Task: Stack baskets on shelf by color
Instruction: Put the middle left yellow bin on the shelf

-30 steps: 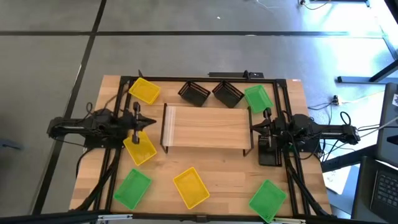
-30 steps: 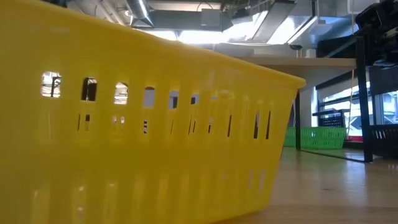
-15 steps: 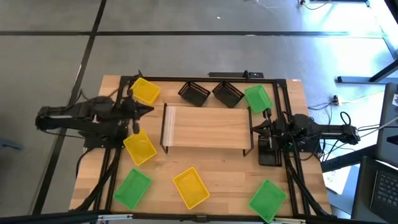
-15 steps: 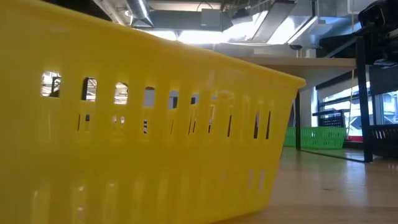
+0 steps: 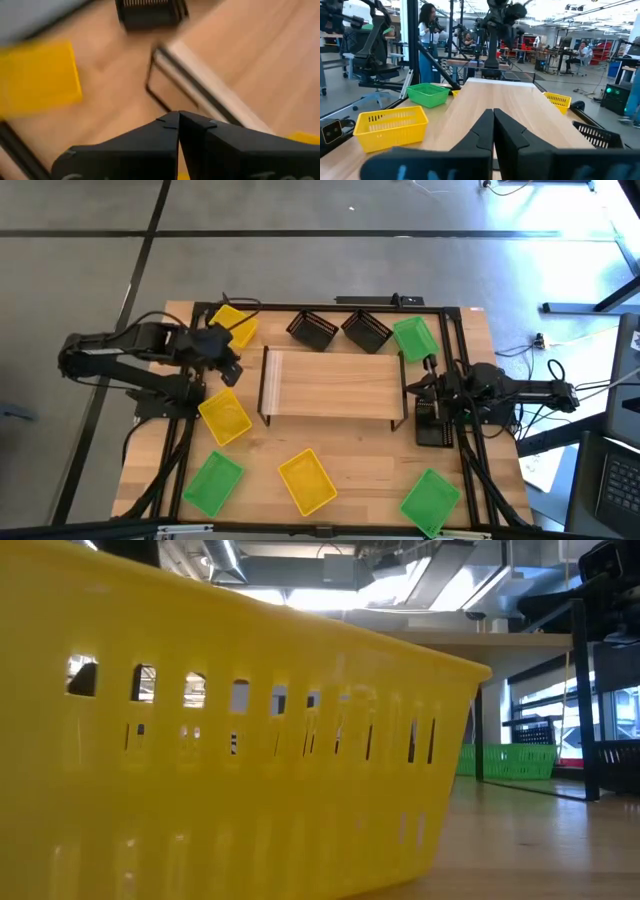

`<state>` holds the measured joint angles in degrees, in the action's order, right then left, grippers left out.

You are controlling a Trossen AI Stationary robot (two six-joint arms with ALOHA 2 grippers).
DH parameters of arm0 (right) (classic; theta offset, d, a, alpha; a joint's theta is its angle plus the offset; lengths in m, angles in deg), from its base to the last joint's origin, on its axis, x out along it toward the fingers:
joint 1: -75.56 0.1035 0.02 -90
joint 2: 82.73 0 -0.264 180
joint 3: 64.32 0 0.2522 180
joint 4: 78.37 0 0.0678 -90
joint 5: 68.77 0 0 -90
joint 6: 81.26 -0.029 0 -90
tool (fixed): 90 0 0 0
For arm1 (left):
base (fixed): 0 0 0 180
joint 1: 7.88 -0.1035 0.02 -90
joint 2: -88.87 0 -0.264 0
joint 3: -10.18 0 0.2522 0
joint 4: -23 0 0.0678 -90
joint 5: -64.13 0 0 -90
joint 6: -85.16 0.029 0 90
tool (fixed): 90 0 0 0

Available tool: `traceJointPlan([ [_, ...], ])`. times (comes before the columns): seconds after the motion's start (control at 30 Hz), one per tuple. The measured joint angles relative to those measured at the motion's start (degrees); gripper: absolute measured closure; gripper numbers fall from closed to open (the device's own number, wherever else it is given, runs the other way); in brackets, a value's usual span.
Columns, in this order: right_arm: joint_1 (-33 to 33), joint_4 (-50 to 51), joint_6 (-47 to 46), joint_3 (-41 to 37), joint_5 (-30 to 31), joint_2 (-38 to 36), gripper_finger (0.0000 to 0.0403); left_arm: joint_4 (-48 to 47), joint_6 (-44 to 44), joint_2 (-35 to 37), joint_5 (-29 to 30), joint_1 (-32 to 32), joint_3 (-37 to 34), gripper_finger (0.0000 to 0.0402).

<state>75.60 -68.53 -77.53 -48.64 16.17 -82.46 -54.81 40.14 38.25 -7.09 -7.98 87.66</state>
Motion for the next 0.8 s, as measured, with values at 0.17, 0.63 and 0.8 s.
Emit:
traceJointPlan([
  [0.17, -0.01, 10.25, 2.24, 6.90, -0.04, -0.01, 0.0395, -2.59, -6.84, -0.01, -7.34, 0.18, 0.01, 0.0401],
  [0.63, -0.02, 31.23, 5.95, 24.93, 0.90, 4.65, 0.0395, -2.41, -7.22, -0.03, -7.81, 0.72, 0.01, 0.0401],
  [0.8, -0.02, 31.39, 5.87, 25.56, 0.92, 7.37, 0.0395, -3.25, -11.75, -0.10, -8.29, 0.72, 0.01, 0.0391],
])
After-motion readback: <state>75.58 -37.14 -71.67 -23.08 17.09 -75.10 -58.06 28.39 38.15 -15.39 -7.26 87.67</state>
